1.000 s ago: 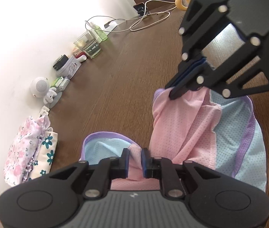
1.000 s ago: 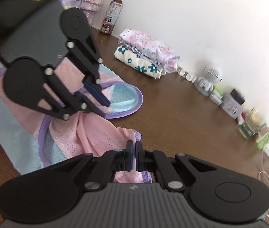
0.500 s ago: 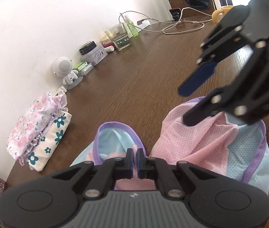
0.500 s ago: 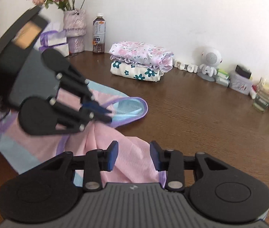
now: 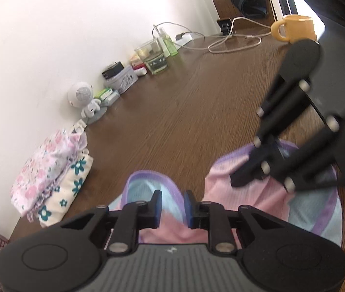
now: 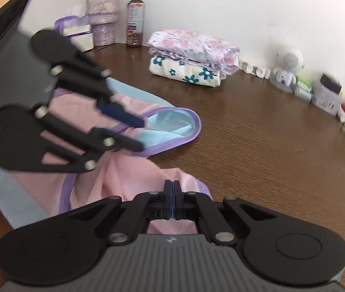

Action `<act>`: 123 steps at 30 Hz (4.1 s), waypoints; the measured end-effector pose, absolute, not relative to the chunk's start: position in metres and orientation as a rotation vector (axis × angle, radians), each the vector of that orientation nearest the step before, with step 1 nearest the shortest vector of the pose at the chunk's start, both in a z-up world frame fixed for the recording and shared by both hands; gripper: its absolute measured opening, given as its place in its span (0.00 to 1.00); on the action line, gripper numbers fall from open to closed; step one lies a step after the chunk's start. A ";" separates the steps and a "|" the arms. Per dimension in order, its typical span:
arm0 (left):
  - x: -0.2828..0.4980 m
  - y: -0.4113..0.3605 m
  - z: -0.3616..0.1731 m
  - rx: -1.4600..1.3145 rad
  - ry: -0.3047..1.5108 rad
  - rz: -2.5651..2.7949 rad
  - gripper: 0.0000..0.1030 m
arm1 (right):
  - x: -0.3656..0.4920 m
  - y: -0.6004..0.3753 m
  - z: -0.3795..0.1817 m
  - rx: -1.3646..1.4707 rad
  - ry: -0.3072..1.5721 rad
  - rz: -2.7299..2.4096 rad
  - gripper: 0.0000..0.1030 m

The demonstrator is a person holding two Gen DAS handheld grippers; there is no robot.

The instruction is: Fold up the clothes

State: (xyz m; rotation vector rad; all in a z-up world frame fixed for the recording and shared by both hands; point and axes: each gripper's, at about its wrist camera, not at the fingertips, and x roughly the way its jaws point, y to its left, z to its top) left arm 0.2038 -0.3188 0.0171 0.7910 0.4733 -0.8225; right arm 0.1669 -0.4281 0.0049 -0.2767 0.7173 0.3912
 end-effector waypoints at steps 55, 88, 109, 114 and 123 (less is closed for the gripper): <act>0.172 -0.188 0.021 0.406 0.648 -0.639 0.51 | 0.234 -0.483 0.006 -0.109 0.701 0.206 0.41; 0.155 -0.094 -0.004 0.158 0.653 -0.469 0.54 | 0.296 -0.472 -0.008 -0.064 0.760 0.053 0.07; 0.157 -0.080 -0.005 0.079 0.650 -0.427 0.54 | 0.188 -0.531 -0.010 -0.054 0.739 -0.080 0.14; 0.156 -0.076 -0.005 0.055 0.647 -0.418 0.54 | 0.168 -0.534 -0.005 0.019 0.716 -0.096 0.16; 0.156 -0.073 -0.005 0.036 0.647 -0.403 0.54 | 0.097 -0.488 -0.011 -0.109 0.705 0.005 0.25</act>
